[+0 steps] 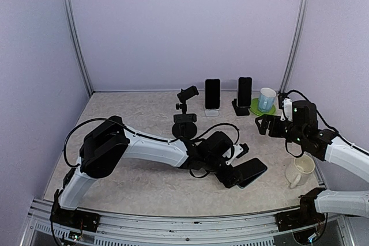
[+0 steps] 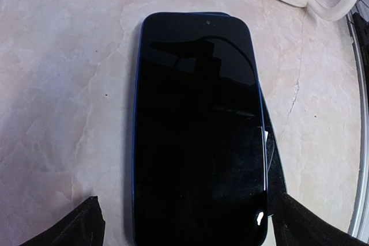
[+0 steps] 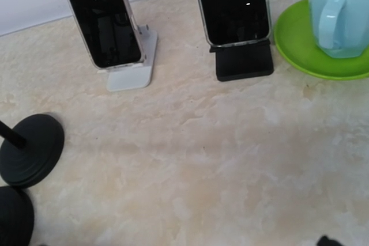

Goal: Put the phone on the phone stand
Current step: Pick up the phone from the phone.

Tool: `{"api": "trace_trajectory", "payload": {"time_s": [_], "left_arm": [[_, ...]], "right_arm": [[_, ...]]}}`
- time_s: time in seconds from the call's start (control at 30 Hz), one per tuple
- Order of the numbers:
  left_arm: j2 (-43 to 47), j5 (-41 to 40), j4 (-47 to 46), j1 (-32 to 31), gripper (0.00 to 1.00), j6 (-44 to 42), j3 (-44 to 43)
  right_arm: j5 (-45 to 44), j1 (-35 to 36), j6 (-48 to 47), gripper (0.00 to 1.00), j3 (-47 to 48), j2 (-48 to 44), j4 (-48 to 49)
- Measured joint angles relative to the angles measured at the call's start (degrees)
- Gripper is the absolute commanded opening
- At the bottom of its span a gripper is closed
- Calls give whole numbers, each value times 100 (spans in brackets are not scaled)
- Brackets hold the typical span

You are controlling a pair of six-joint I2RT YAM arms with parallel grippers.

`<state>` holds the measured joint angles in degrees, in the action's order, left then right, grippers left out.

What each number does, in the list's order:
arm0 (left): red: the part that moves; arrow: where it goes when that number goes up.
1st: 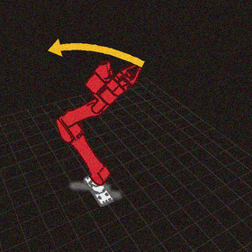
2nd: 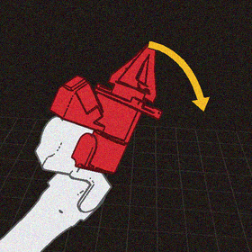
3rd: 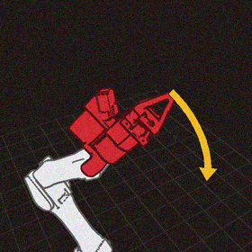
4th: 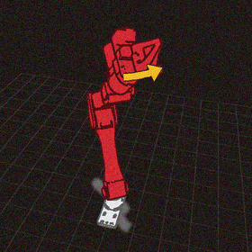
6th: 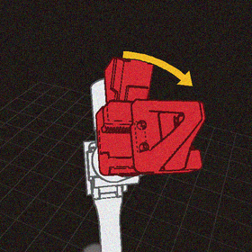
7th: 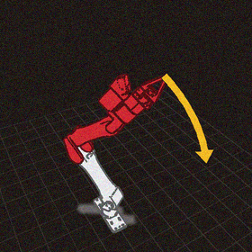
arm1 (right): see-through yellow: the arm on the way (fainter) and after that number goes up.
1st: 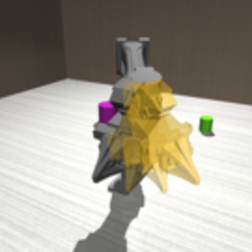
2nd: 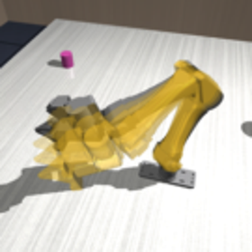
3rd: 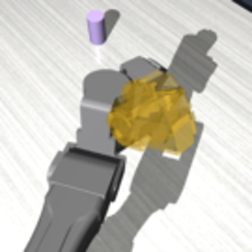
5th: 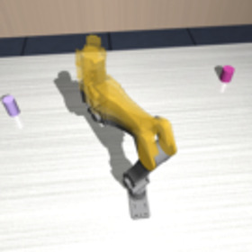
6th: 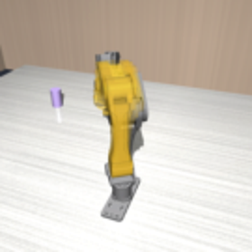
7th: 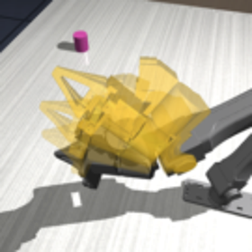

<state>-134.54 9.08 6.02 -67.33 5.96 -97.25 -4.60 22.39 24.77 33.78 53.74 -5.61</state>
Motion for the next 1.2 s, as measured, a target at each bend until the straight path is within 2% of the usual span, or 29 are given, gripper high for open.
{"api": "trace_trajectory", "payload": {"time_s": [0.23,0.63,0.8,1.2], "left_arm": [[-149,105,-17,7,99,-22,-170],[-186,284,-63,28,88,-4,-192],[-192,350,-72,28,94,2,-192],[-192,31,-20,-44,93,-7,-205]], "right_arm": [[11,-2,-2,100,-20,-2,7],[13,-2,0,100,-24,-2,83],[13,-2,0,100,-24,-2,85],[15,-2,0,100,-24,-2,116]]}}
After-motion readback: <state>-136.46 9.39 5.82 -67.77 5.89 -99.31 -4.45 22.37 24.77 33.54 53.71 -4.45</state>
